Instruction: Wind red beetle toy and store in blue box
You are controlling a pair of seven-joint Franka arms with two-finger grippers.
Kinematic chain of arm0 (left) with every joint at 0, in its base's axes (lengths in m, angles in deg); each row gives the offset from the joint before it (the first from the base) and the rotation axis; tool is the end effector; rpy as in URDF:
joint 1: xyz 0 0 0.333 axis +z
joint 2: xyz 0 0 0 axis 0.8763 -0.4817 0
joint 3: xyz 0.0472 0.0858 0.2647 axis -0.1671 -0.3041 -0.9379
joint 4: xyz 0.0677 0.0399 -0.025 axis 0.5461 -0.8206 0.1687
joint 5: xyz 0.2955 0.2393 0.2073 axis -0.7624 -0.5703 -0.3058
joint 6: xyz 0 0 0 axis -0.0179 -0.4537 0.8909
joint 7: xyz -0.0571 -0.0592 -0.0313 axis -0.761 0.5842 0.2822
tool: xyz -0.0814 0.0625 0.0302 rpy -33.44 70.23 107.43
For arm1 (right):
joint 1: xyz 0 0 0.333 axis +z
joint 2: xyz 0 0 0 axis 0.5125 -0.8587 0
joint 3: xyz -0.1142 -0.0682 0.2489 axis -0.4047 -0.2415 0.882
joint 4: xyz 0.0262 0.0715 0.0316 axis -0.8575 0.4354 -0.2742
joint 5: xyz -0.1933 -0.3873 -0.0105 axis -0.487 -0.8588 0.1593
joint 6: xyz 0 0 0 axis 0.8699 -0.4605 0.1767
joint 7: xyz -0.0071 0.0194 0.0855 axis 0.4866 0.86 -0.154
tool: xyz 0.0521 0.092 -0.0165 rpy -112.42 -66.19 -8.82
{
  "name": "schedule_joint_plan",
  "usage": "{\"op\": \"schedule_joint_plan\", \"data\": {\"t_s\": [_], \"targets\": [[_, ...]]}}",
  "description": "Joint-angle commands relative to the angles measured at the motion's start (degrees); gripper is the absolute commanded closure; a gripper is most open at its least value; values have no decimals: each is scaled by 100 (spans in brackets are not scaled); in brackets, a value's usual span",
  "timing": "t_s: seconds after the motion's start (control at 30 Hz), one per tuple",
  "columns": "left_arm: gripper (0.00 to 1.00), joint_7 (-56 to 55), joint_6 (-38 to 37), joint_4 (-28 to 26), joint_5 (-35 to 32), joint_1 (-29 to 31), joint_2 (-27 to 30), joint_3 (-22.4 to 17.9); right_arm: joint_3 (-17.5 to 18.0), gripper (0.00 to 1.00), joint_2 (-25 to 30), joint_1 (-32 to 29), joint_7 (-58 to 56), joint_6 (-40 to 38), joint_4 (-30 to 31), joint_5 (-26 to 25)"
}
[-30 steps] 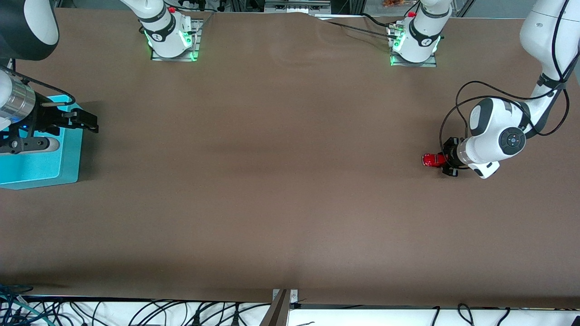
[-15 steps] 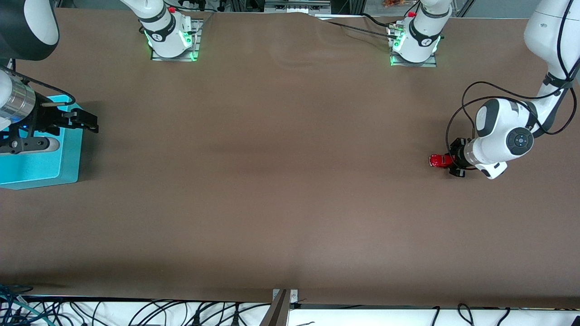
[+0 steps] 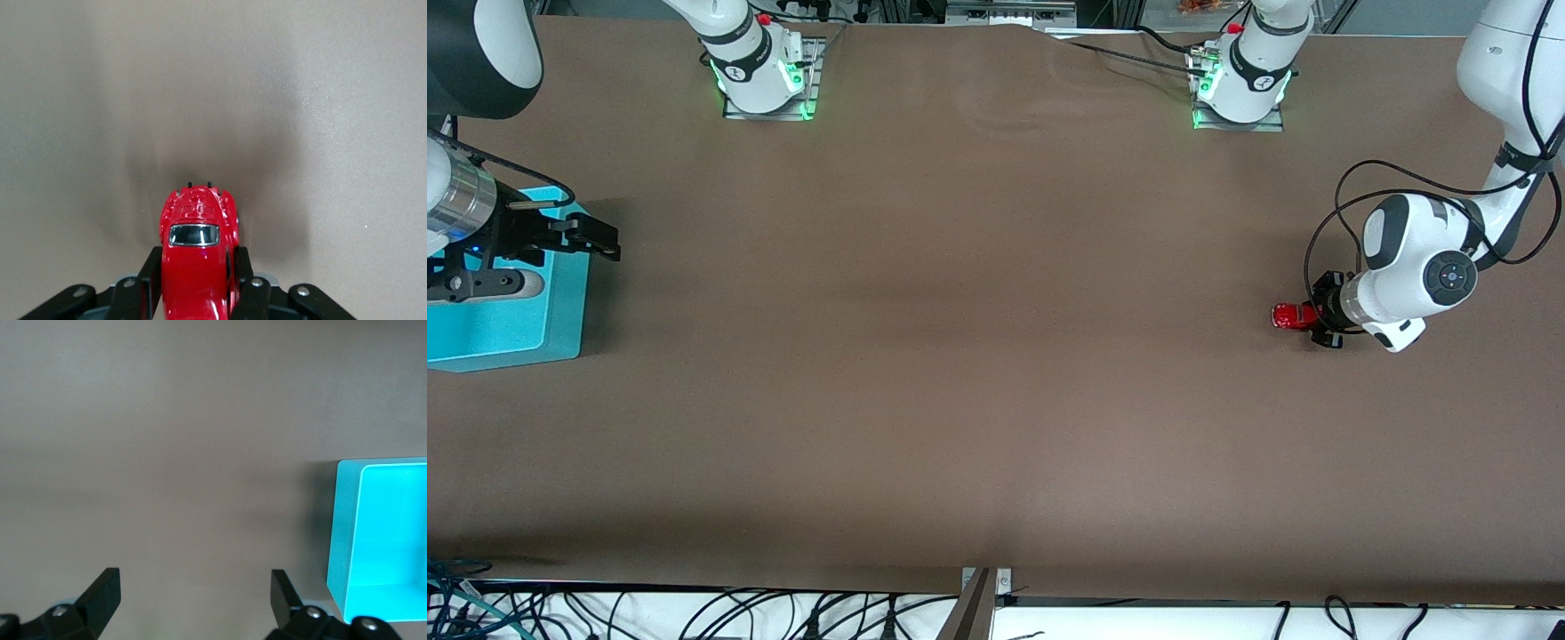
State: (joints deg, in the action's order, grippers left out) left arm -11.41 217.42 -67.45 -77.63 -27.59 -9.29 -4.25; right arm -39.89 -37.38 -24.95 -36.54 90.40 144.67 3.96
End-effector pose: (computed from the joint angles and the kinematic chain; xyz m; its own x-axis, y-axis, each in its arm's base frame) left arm 0.5555 0.0691 0.1072 0.0560 0.9979 -0.0331 0.9825 -0.0610 -0.1761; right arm 0.6342 0.0167 0.5130 0.9890 0.0977 -0.1111 0.1023 -0.9941 0.0365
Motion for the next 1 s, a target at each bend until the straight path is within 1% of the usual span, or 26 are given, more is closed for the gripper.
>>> {"op": "schedule_joint_plan", "data": {"t_s": [0.0, 0.1, 0.43, 0.6, 0.67, 0.8, 0.97], "targets": [[39, -136, 36, 246, -252, 13, -310, -41, 0, 0, -41, 1, 88, -54, -121, 71], [40, -136, 9, 254, -252, 13, -310, -41, -9, 0, -41, 1, 88, -54, -121, 71], [40, -136, -43, 307, -252, 13, -310, -23, 0, 0, -41, 9, 88, -63, -121, 71], [40, -118, -61, 307, -252, 13, -214, 3, -9, 0, -41, 1, 88, -63, -121, 71], [40, -101, -166, 325, -226, 13, -170, 38, 0, 0, -41, 9, 97, -71, -121, 80], [40, 4, -666, 658, 37, 13, -135, 170, 0, 0, -41, 1, 88, -72, -121, 71], [40, 57, -1168, 974, 73, 4, -135, 337, -9, 0, -41, 1, 88, -72, -121, 71]]}}
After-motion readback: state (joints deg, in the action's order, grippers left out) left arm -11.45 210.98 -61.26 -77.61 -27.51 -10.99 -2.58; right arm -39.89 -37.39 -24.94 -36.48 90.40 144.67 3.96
